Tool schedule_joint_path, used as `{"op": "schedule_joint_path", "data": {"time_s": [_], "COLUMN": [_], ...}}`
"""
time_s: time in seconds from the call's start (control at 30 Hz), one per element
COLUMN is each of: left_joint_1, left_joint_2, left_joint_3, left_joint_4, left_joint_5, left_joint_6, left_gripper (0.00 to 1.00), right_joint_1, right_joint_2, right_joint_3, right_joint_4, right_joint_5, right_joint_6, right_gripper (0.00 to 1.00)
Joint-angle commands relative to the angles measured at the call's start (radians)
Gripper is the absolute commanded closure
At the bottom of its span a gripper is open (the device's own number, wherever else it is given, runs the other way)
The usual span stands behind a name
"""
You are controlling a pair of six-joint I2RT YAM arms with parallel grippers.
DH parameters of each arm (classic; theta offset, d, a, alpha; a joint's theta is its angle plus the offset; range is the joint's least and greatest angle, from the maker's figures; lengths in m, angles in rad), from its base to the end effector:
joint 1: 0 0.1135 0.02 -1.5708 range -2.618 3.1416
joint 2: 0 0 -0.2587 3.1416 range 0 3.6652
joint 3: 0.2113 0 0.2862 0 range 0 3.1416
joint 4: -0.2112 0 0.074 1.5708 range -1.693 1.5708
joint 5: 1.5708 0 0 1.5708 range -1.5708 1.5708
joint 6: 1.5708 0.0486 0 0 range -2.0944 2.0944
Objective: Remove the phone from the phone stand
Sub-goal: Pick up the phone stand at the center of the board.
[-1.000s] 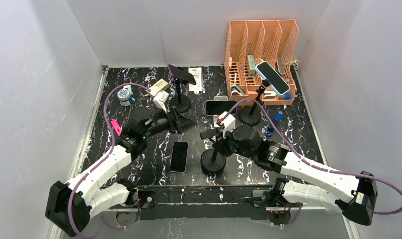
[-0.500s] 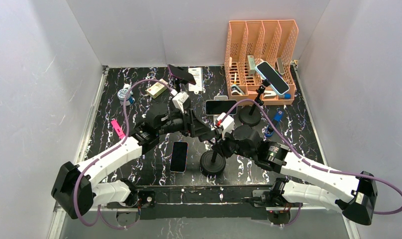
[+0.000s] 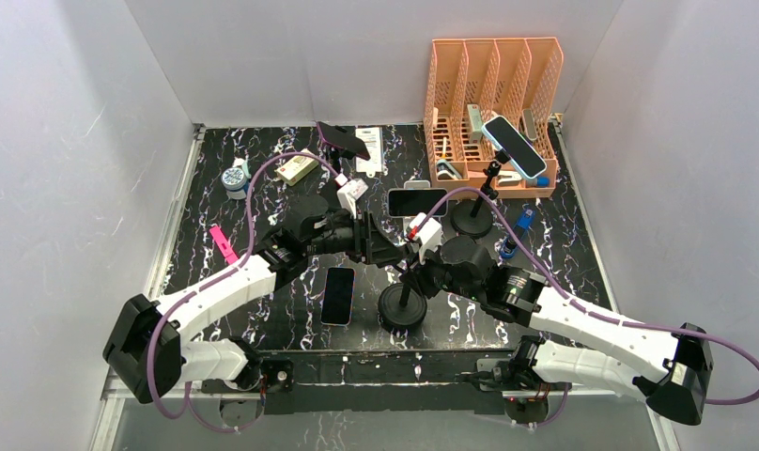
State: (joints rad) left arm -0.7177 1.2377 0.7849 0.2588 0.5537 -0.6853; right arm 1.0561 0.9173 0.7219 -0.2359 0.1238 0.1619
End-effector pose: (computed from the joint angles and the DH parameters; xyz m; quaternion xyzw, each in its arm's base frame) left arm 0.2291 -0.2340 0.2673 0.1857 0.7399 -0.5556 0.3306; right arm 0.1332 0.2233 0.2724 -0.3333 0.7722 0.2653 0.4714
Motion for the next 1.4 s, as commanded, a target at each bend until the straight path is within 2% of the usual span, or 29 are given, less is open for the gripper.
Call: {"op": "schedule_joint_path", "data": {"time_s": [0.0, 0.33, 0.43, 0.47, 0.6, 0.7, 0.97, 1.37], "left_joint_1": [-0.006, -0.007, -0.008, -0.007, -0.007, -0.006, -0.007, -0.005], "left_joint_2": [0.012, 0.01, 0.009, 0.008, -0.015, -0.044, -0.067, -0.122], "left_joint_3": [0.005, -0.01, -0.014, -0.014, -0.01, -0.004, 0.003, 0.068], "left_joint_4": [0.045, 0.075, 0.076, 0.073, 0.038, -0.004, -0.024, -0.084], "left_joint_5": [0.048, 0.071, 0.072, 0.069, 0.015, -0.048, -0.104, -0.208], "left_joint_6": [-0.017, -0.025, -0.023, -0.019, 0.009, 0.038, 0.046, 0.035], "left_gripper": [0.55, 0.84, 0.98, 1.0, 1.0, 1.0, 1.0, 1.0], "right_joint_1": [0.007, 0.008, 0.009, 0.009, 0.009, 0.009, 0.009, 0.008], "right_joint_2": [-0.025, -0.029, -0.032, -0.034, -0.045, -0.061, -0.081, -0.202], "right_joint_3": [0.039, 0.037, 0.037, 0.037, 0.035, 0.028, 0.034, 0.066], "right_joint_4": [0.092, 0.093, 0.09, 0.089, 0.081, 0.077, 0.039, -0.044], "right_joint_5": [-0.004, -0.006, -0.003, -0.003, -0.006, -0.004, -0.005, 0.028], "right_joint_6": [-0.012, -0.013, -0.007, -0.005, 0.01, 0.022, 0.037, 0.063], "right_gripper": [0.99, 0.99, 0.99, 0.99, 0.49, 0.3, 0.09, 0.09]}}
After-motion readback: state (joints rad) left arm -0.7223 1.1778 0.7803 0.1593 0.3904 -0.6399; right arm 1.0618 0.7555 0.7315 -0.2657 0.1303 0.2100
